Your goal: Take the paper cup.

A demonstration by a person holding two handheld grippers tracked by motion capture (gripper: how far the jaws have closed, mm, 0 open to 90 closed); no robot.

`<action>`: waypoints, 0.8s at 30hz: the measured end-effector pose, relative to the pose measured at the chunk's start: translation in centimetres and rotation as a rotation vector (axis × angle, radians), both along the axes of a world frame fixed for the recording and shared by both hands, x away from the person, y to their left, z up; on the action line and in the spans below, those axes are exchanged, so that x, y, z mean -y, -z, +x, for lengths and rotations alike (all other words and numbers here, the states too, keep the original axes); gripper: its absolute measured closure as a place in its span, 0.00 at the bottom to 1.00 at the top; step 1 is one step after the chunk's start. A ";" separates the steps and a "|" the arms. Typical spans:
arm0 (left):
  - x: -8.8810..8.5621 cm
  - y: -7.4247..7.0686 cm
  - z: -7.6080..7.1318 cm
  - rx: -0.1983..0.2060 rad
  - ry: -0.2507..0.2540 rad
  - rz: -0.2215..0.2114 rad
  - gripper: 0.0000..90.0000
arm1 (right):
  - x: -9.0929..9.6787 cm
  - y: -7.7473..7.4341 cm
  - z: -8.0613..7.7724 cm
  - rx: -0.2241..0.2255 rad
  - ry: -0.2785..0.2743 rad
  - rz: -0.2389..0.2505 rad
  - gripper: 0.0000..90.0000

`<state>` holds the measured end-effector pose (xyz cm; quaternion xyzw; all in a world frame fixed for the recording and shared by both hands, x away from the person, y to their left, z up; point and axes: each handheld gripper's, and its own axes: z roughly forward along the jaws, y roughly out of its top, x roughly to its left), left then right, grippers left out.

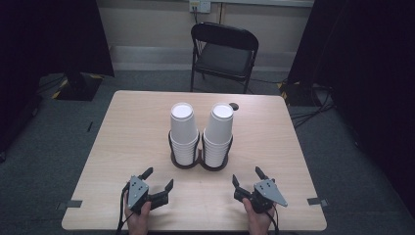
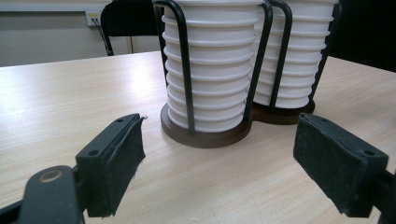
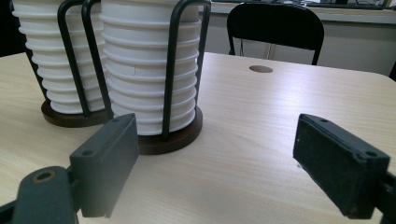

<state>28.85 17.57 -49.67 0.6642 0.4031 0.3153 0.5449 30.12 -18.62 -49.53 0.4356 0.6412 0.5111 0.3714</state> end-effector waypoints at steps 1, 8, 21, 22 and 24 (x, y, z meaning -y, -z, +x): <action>0.0 0.0 0.0 0.000 0.000 0.000 0.18 | 0.0 0.0 0.0 0.000 0.000 0.000 0.15; 0.0 0.0 -0.1 0.006 -0.002 -0.007 0.18 | -0.1 0.0 0.5 -0.024 -0.020 0.011 0.15; -0.1 0.0 -0.2 0.021 0.003 -0.006 0.18 | -0.3 -2.1 0.8 0.009 -0.104 0.079 0.24; -0.1 0.0 -0.2 0.021 0.003 -0.006 0.18 | -0.3 -2.3 0.9 0.010 -0.120 0.084 0.26; -0.1 0.0 -0.2 0.020 0.004 -0.007 0.18 | -0.4 -2.5 1.0 0.012 -0.133 0.093 0.25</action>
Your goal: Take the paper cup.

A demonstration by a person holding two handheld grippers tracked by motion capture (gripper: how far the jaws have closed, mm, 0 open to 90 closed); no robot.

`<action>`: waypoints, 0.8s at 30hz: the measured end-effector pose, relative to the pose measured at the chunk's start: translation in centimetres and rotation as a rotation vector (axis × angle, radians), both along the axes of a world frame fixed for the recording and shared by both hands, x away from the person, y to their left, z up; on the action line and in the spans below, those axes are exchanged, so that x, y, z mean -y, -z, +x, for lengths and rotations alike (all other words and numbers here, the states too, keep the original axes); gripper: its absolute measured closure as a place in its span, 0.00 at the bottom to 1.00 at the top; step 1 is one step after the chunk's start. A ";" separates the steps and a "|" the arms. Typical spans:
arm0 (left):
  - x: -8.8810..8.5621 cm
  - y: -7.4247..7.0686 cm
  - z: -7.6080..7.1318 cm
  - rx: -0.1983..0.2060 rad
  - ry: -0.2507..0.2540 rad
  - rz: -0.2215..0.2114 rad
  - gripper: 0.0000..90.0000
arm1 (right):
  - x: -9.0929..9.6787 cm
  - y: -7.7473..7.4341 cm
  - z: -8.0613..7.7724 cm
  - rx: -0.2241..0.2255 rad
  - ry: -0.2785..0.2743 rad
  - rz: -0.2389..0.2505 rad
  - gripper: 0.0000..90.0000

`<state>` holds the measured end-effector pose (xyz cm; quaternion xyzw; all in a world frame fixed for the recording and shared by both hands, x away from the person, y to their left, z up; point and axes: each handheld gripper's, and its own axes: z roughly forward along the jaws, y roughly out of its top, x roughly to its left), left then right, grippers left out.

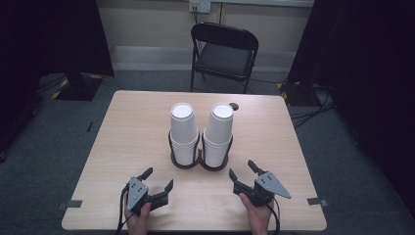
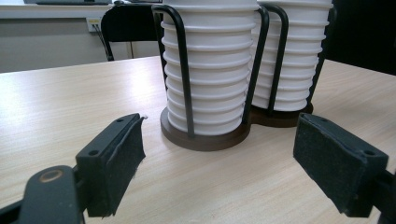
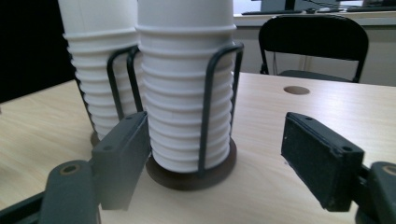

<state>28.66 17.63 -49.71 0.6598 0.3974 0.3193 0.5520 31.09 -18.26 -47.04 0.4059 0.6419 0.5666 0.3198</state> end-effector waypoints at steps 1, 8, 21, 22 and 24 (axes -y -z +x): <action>0.0 0.0 0.0 0.001 -0.001 0.000 0.18 | 0.0 -0.2 0.1 0.002 -0.006 0.007 0.25; 0.0 0.0 -0.1 0.011 -0.003 0.000 0.18 | -0.6 -1.1 0.5 0.018 -0.038 0.027 0.23; 0.0 0.0 -0.1 0.014 -0.006 0.005 0.18 | -2.0 -3.3 1.7 0.050 -0.075 0.033 0.19; 0.0 0.0 -0.1 0.015 -0.004 0.002 0.18 | -2.1 -3.6 1.9 0.053 -0.080 0.034 0.18; 0.0 0.0 -0.1 0.015 -0.003 0.002 0.18 | -2.2 -3.9 2.0 0.051 -0.082 0.039 0.17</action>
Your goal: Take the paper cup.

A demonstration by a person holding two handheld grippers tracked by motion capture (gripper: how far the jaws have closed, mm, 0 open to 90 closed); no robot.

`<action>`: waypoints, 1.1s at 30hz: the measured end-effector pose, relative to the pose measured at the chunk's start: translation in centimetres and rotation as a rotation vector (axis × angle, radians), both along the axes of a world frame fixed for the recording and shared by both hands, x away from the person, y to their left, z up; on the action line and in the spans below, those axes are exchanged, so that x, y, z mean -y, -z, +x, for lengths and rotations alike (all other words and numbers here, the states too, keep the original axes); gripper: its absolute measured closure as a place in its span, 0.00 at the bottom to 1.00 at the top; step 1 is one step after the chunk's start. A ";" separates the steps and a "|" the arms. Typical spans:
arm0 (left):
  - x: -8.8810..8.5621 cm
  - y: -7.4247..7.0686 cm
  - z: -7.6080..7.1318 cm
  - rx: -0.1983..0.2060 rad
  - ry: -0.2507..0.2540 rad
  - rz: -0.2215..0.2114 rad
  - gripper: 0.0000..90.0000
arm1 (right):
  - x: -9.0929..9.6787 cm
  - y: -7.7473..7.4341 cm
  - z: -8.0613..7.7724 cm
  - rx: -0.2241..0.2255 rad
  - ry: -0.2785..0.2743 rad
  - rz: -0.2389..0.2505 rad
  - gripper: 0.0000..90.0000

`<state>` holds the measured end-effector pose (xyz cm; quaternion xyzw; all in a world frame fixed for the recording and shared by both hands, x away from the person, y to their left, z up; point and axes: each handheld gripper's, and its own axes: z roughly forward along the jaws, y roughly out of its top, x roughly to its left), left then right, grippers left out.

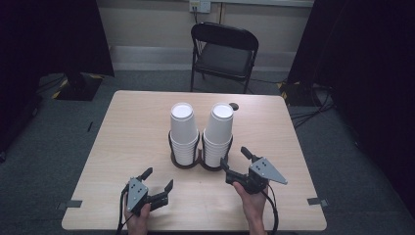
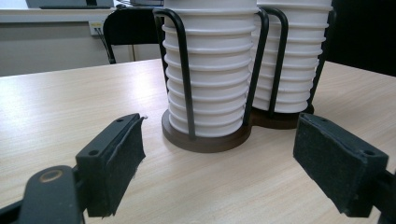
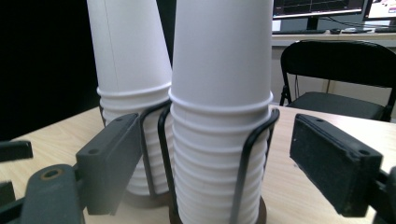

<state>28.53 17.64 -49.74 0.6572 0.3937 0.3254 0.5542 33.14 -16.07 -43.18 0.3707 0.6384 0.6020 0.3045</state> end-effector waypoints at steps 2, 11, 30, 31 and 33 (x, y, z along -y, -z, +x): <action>0.0 0.0 0.0 0.000 -0.001 -0.004 0.18 | -0.3 -0.8 0.5 0.005 -0.005 -0.003 0.16; -0.1 0.0 0.0 0.002 0.004 -0.005 0.18 | -0.6 -2.6 1.5 0.028 -0.019 -0.003 0.16; -0.2 0.0 0.1 0.001 0.040 -0.010 0.18 | -1.7 -7.2 6.3 0.031 -0.064 0.000 0.15; -0.2 0.0 0.1 0.001 0.040 -0.010 0.18 | -1.8 -7.4 6.5 0.030 -0.062 -0.002 0.15; -0.2 0.0 0.1 -0.002 0.045 -0.008 0.18 | -2.0 -7.6 7.2 0.020 -0.070 -0.002 0.15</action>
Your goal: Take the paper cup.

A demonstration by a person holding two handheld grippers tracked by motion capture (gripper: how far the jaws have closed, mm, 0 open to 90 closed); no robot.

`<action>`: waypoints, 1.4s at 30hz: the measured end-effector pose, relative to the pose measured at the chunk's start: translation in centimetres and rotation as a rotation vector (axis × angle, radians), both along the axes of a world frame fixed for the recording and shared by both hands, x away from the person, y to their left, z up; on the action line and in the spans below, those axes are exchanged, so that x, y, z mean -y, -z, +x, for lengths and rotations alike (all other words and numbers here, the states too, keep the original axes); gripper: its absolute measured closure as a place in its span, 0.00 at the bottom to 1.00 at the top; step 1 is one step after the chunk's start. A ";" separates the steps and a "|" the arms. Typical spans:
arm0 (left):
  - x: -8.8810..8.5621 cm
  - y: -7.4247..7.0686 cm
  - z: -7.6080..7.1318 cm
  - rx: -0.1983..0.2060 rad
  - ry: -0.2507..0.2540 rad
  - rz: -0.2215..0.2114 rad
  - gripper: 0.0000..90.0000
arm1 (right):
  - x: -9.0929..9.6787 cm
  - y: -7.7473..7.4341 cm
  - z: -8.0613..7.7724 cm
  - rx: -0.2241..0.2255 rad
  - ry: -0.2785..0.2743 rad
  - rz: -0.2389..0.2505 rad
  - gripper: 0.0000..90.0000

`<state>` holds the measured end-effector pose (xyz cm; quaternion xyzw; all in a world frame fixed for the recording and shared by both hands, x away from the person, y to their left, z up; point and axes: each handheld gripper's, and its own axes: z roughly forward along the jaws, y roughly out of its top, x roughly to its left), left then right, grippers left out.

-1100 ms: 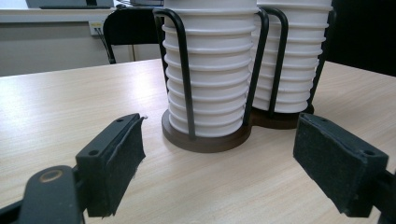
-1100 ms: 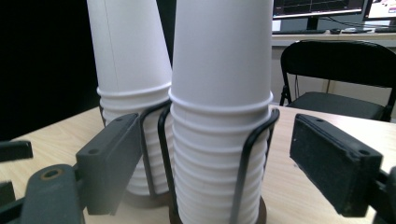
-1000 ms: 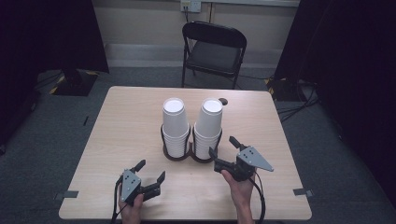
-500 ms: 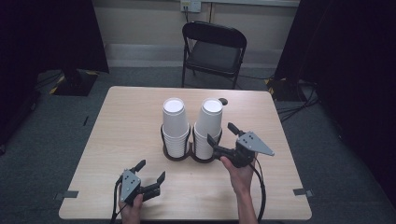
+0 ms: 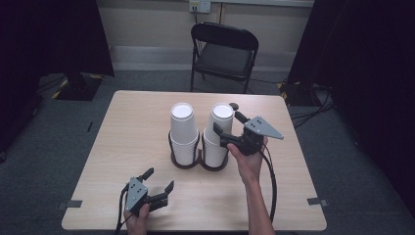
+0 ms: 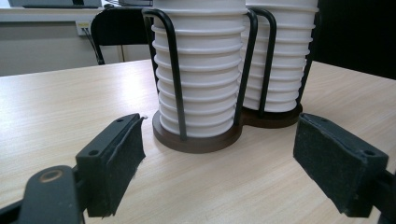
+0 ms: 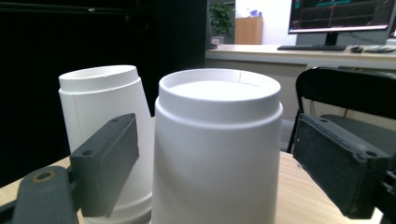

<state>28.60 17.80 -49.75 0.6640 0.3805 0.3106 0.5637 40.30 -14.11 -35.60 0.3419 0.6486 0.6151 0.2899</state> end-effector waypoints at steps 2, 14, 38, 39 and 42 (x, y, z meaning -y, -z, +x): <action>0.0 0.0 0.0 -0.001 0.002 -0.002 0.18 | -0.1 -0.1 0.3 -0.007 -0.003 0.002 0.15; -0.1 0.0 0.0 0.006 0.011 -0.009 0.18 | -1.5 0.9 2.9 -0.076 -0.024 -0.020 0.15; 0.0 0.0 -0.1 0.000 0.014 0.010 0.17 | -2.2 2.4 3.5 -0.138 -0.018 -0.071 0.16; 0.1 0.0 -0.1 -0.005 0.031 0.010 0.17 | -2.2 2.4 3.5 -0.136 -0.019 -0.071 0.17; 0.3 0.0 -0.1 -0.005 0.032 0.027 0.17 | -2.2 2.2 3.5 -0.129 -0.024 -0.070 0.17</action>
